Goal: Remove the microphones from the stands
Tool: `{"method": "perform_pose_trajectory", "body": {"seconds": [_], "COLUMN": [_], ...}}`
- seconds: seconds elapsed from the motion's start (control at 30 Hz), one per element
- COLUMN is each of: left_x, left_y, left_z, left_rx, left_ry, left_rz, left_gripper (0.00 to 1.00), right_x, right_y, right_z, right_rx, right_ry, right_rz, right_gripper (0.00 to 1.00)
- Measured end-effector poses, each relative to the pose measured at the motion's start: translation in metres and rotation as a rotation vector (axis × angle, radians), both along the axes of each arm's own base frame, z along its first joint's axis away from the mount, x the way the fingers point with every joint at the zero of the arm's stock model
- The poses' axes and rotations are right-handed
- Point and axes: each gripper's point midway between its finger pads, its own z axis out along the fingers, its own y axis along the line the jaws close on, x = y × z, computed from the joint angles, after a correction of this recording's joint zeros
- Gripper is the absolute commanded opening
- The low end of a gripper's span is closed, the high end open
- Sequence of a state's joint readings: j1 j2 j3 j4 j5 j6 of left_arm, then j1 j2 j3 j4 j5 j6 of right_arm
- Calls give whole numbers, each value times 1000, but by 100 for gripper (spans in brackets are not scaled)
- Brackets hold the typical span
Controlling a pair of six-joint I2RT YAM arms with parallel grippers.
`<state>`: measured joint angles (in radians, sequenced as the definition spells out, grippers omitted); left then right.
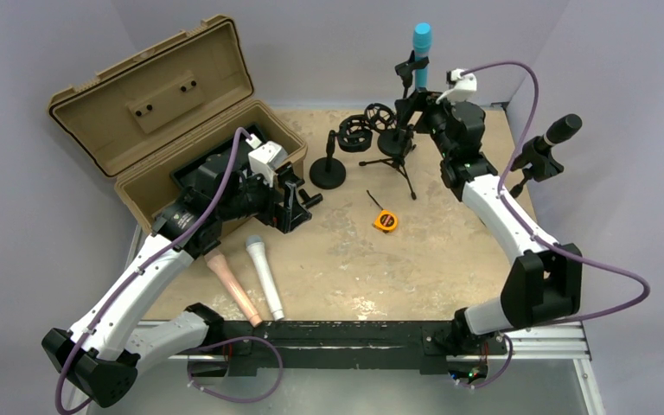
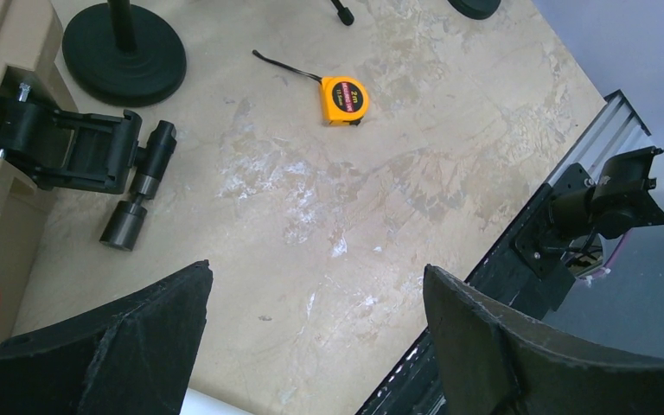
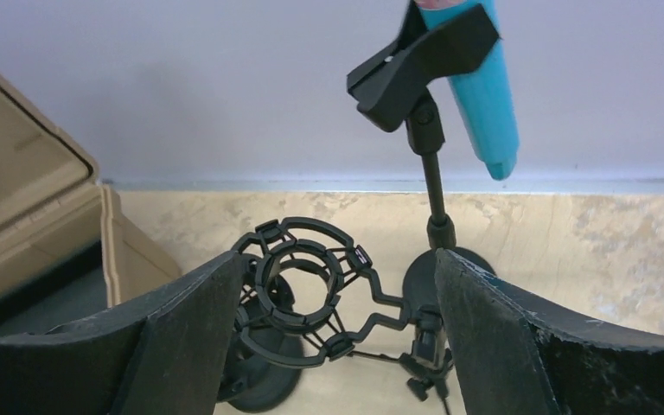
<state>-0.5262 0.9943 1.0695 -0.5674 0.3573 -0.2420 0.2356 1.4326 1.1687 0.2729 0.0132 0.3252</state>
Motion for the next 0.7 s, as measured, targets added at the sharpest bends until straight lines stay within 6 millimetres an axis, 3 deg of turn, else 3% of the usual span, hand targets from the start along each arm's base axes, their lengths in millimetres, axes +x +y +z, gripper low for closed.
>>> {"method": "perform_pose_trajectory", "body": {"seconds": [0.2, 0.43, 0.7], "left_x": [0, 0, -1], "left_y": [0, 0, -1], "left_z": [0, 0, 0], "left_rx": [2, 2, 1], "left_ry": [0, -1, 0], "left_rz": [2, 0, -3], "left_gripper": [89, 89, 89], "right_x": [7, -1, 6], "right_y": [21, 69, 38], "right_z": [-17, -44, -51], "right_rx": [-198, -468, -621], "right_ry": [-11, -24, -5], "right_rz": [93, 100, -38], "right_gripper": [82, 80, 76]}}
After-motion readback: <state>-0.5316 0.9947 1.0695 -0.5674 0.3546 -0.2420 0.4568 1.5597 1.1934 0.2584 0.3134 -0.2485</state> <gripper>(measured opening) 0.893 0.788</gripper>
